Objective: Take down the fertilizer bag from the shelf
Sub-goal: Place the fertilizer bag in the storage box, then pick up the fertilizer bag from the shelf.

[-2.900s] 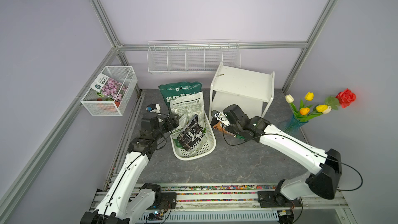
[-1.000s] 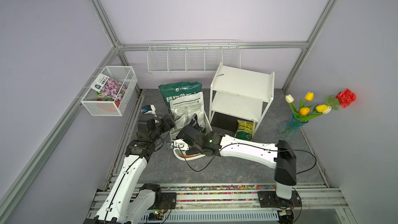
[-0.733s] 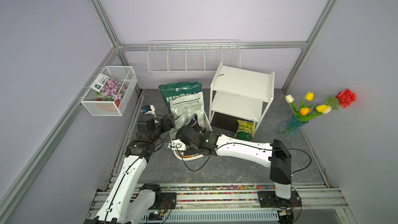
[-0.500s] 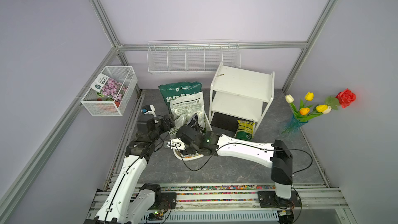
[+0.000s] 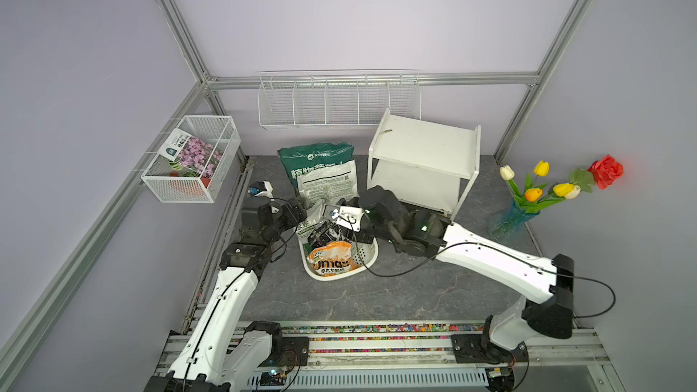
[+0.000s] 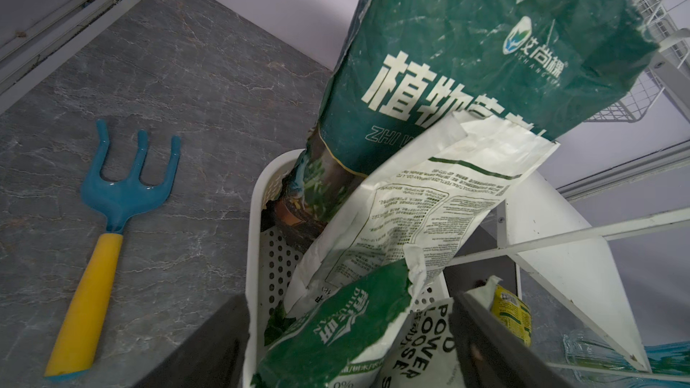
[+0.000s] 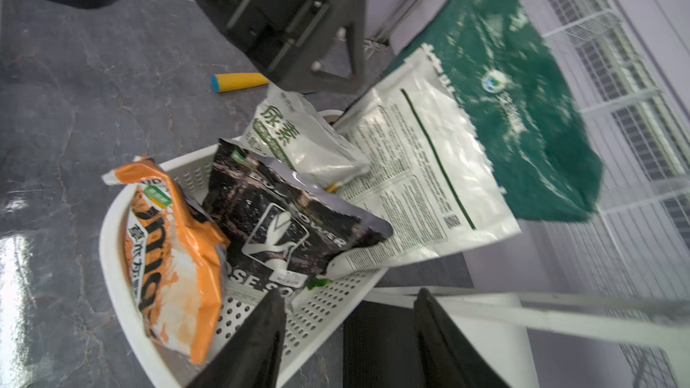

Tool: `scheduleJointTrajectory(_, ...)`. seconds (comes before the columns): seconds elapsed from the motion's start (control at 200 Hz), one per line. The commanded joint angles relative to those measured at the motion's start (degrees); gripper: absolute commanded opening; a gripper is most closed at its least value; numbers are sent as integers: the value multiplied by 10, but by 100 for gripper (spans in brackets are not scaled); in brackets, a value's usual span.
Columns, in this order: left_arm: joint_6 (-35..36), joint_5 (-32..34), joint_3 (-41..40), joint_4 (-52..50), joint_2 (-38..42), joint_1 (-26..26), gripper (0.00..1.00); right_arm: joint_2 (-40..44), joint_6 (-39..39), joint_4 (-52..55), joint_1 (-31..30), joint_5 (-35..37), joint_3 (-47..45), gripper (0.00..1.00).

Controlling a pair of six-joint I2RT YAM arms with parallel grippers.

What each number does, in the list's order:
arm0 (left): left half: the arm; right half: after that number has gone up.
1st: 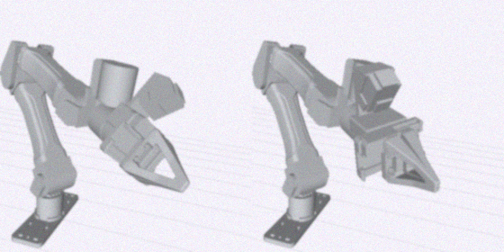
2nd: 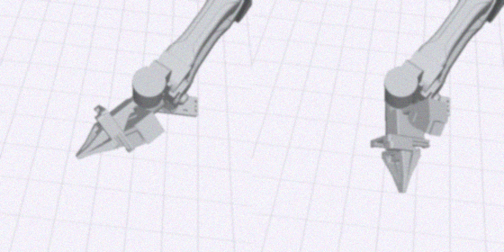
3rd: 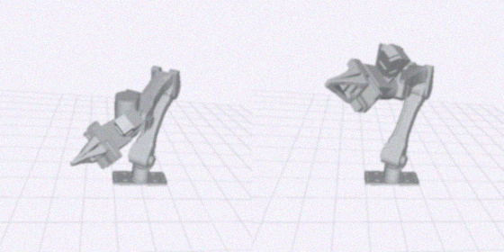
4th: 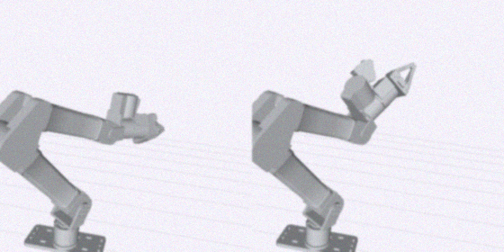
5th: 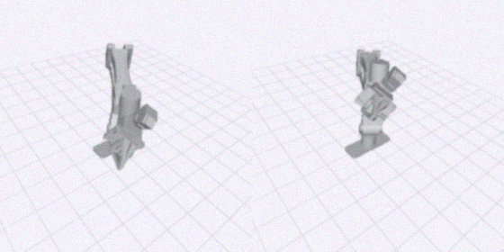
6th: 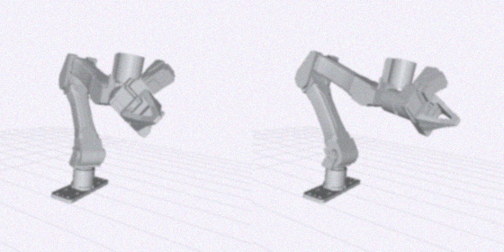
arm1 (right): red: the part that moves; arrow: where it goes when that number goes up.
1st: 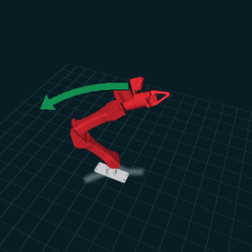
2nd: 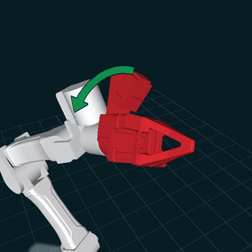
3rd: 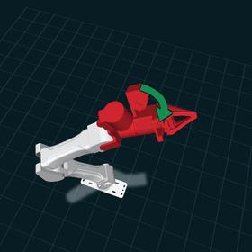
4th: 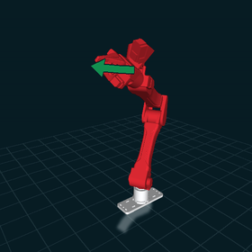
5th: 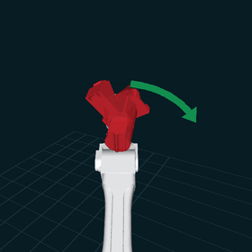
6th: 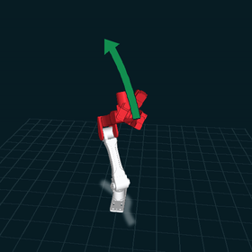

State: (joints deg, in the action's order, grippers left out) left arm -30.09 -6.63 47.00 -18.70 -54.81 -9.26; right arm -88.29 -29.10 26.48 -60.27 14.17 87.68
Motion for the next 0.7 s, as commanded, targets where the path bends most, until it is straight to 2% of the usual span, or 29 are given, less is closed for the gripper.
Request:
scheduleJointTrajectory(0.0, 2, -17, 12, 5, -7, 4, 88, 47, 30, 4, 26, 30, -59, 57)
scheduleJointTrajectory(0.085, 1, -16, 8, 6, -5, 4, 88, 84, 38, 17, 46, 63, -103, 54)
scheduleJointTrajectory(0.215, 2, -10, -1, 10, 1, 4, 88, 118, 52, 87, 55, 108, -148, 44)
scheduleJointTrajectory(0.355, 2, -9, -1, 13, -5, 4, 88, 119, 70, 148, 57, 154, -192, 42)
scheduleJointTrajectory(0.56, -6, -13, -1, 14, -9, 4, 88, 91, 103, 150, 57, 209, -276, 43)
scheduleJointTrajectory(0.695, -7, -13, 0, 11, -10, 4, 88, 35, 112, 189, 60, 230, -272, 42)
